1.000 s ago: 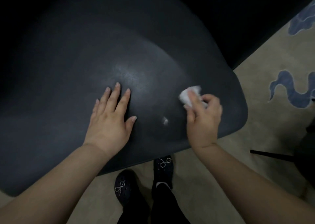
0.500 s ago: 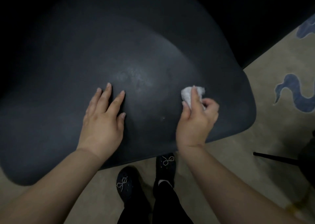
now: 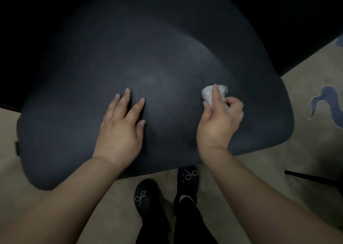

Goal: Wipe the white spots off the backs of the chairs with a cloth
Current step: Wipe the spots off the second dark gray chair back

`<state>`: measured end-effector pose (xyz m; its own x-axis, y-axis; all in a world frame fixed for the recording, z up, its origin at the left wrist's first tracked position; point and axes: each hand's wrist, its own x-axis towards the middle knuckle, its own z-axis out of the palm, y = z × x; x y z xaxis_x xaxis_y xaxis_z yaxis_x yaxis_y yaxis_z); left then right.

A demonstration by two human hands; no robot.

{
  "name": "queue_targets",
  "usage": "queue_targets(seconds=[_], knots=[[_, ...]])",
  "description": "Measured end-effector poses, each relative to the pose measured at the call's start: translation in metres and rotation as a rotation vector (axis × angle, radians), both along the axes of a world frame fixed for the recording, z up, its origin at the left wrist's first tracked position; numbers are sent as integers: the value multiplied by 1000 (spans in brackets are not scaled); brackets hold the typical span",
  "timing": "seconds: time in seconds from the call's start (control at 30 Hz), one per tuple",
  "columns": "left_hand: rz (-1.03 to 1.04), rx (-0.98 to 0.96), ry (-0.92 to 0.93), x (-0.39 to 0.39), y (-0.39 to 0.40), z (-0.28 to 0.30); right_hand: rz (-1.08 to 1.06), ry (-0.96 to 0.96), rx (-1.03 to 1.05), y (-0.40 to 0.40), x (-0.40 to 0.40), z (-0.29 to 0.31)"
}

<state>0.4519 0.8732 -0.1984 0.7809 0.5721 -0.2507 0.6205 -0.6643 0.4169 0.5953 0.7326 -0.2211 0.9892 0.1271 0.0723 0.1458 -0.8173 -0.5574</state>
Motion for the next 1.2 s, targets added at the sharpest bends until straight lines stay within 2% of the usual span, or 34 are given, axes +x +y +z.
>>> queue_targets(seconds=[0.07, 0.13, 0.2, 0.3, 0.37, 0.43, 0.5, 0.6, 0.67, 0.73, 0.77, 0.87, 0.9, 0.97, 1.03, 1.1, 1.17, 1.2], knots=[[0, -4, -4, 0, 0, 0, 138, -4, -3, 14, -29, 0], [-1, -9, 0, -1, 1, 0, 422, 16, 0, 28, -44, -1], [0, -8, -1, -1, 2, -2, 583, 12, -28, 35, -23, 0], [15, -10, -16, -4, 4, -3, 424, -75, -115, 31, 44, 0], [28, -12, -26, -5, 5, -3, 218, -50, -102, 31, 82, 0], [36, -11, -30, -4, 6, -3, 145, -10, -82, 42, 83, 0], [40, -11, -40, -2, 5, -3, 330, -17, -106, 59, 48, 2], [87, -13, -89, 2, 7, -4, 765, -25, -9, 74, -13, 3], [152, 1, -142, 3, 12, -4, 870, -28, -11, 73, -6, 5], [227, -2, -159, 6, 21, -5, 776, -82, -109, 70, 33, 4], [255, -4, -153, 6, 26, -5, 658, -116, -143, 69, 59, 1], [283, 12, -109, 7, 44, -7, 279, -63, -69, 75, 110, -5], [280, 20, -91, 8, 49, -7, 251, -53, -54, 84, 105, -4], [286, 31, -61, 10, 59, -6, 419, -73, -101, 105, 75, -4], [321, 40, -41, 12, 71, -3, 706, -70, -70, 120, 46, -2], [361, 61, -4, 12, 86, 0, 869, -68, -58, 125, 49, -1], [367, 56, 67, 10, 101, 2, 838, -145, -103, 131, 82, -1], [356, 37, 103, 8, 108, 3, 753, -167, -120, 136, 102, -2]])
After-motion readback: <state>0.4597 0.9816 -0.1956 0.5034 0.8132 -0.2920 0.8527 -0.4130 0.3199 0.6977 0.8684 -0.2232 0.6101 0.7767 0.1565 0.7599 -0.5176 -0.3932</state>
